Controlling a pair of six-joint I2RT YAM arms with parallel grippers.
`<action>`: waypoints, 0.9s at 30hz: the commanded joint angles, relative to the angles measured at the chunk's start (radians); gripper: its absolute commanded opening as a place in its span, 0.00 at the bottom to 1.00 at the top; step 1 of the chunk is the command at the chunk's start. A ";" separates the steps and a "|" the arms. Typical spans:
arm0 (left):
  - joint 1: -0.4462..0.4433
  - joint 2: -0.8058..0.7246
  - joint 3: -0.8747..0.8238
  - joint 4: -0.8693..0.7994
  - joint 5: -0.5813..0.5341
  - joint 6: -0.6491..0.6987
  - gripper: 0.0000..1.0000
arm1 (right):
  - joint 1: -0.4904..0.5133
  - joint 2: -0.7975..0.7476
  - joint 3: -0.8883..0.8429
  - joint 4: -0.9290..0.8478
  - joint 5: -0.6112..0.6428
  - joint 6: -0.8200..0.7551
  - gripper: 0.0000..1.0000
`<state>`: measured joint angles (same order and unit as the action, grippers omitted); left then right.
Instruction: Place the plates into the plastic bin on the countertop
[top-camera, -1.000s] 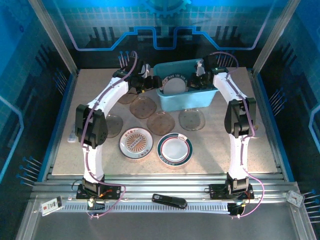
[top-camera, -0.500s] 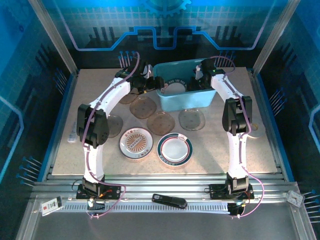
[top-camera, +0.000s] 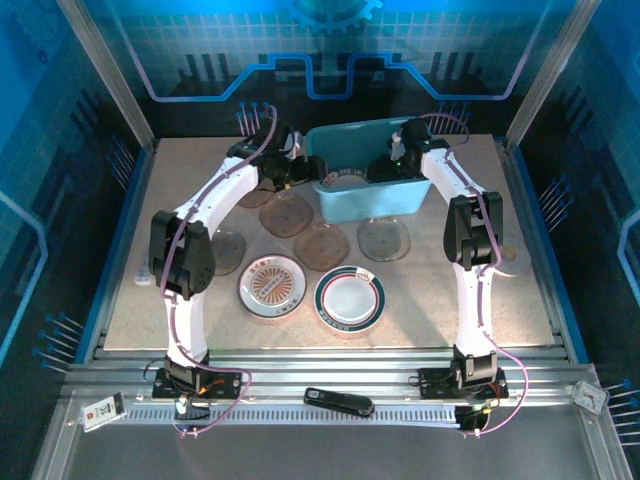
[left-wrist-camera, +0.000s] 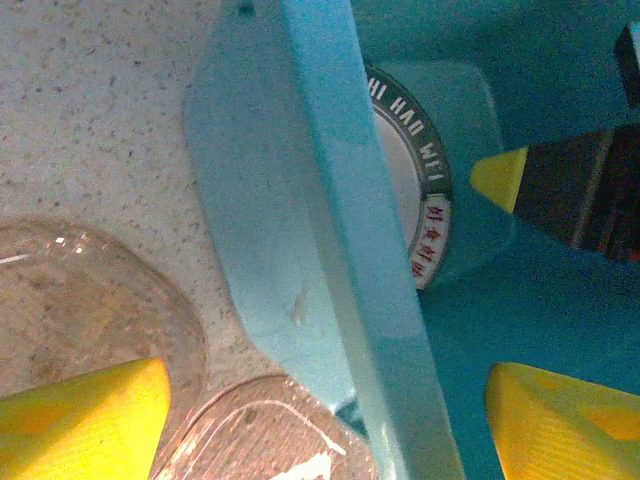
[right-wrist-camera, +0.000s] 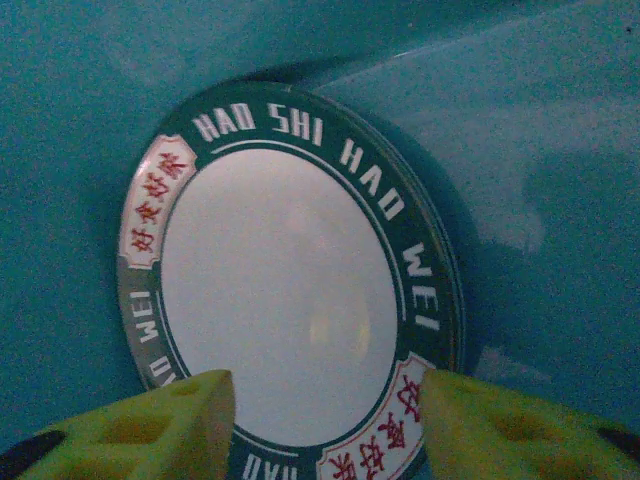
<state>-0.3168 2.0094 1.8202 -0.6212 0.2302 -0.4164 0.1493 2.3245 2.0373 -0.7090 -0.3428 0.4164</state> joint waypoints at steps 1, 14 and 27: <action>0.006 -0.089 -0.034 -0.015 -0.024 0.027 0.83 | -0.005 -0.068 0.044 -0.004 -0.017 0.010 0.59; 0.018 -0.218 -0.158 0.001 -0.031 0.054 0.83 | -0.002 -0.244 0.047 -0.074 0.078 -0.061 0.73; 0.059 -0.366 -0.344 0.025 -0.002 0.080 0.84 | 0.028 -0.750 -0.394 -0.131 0.146 -0.155 0.67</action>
<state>-0.2680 1.6905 1.5085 -0.6140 0.2142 -0.3641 0.1524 1.6417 1.7435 -0.7853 -0.2123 0.3050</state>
